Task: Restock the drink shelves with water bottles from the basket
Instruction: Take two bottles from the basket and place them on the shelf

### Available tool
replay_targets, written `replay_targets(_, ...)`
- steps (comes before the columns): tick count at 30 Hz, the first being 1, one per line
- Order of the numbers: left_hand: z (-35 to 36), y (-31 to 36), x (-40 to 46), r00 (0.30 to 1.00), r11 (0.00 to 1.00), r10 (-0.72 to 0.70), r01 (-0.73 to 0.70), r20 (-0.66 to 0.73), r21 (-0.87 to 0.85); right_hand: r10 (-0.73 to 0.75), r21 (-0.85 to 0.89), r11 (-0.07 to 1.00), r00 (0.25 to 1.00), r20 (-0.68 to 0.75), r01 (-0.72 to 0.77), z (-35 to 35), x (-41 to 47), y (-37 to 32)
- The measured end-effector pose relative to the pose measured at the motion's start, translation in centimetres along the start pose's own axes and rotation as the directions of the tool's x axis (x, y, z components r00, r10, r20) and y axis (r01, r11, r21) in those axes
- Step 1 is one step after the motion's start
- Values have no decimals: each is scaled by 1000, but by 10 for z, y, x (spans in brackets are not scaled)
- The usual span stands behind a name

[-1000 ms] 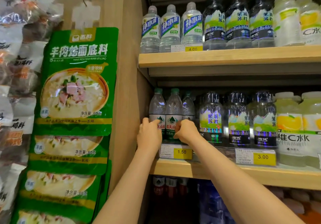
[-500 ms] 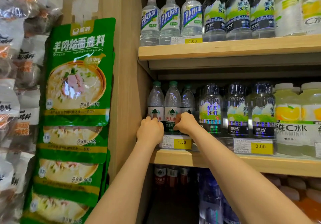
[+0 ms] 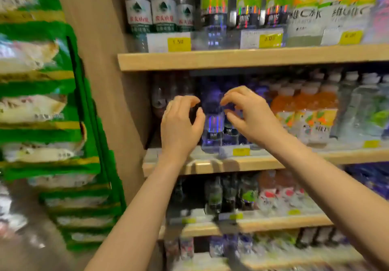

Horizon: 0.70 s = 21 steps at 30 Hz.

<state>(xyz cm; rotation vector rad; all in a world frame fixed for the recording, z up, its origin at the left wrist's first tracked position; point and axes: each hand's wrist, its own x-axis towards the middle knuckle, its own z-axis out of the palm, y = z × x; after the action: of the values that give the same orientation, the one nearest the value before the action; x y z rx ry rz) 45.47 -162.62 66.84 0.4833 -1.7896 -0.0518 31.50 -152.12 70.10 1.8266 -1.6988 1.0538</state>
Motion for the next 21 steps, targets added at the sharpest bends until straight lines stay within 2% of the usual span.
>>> replay_targets(2, 30, -1, -60, 978, 996, -55, 69, 203, -63, 130, -30, 991, 984, 119, -128, 18, -57, 25)
replay_targets(3, 45, -2, -90, 945, 989, -97, 128, 313, -79, 206, -52, 979, 963, 177, -199, 27, -87, 37)
replay_targets(6, 77, -2, -178, 792, 948, -237, 314, 563, -43, 393, -118, 919, 862, 321, -376, 46, -178, 70)
replay_targets(8, 92, -2, -236, 671, 914, -292, 405, 681, -7, 496, -157, 864, 757, 425, -478, 56, -236, 89)
replay_targets(11, 111, 3, -318, 520, 860, -336, 510, 785, 30, 592, -173, 779, 614, 523, -603, 70, -322, 115)
replay_targets(14, 129, 19, -395, 301, 773, -420, 613, 856, 164, 622, -179, 697, 460, 634, -695, 84, -405, 145)
replay_targets(15, 137, 23, -420, 253, 753, -443, 626, 860, 204, 632, -191, 657, 394, 668, -729, 89, -433, 156)
replay_targets(18, 160, 33, -490, 173, 695, -507, 661, 844, 283, 639, -228, 539, 217, 738, -811, 113, -512, 185)
replay_targets(20, 176, 35, -534, 130, 681, -531, 654, 837, 330, 653, -260, 490, 153, 742, -832, 132, -557, 198)
replay_targets(21, 184, 33, -556, 76, 643, -533, 684, 843, 345, 658, -267, 460, 124, 742, -847, 142, -577, 203)
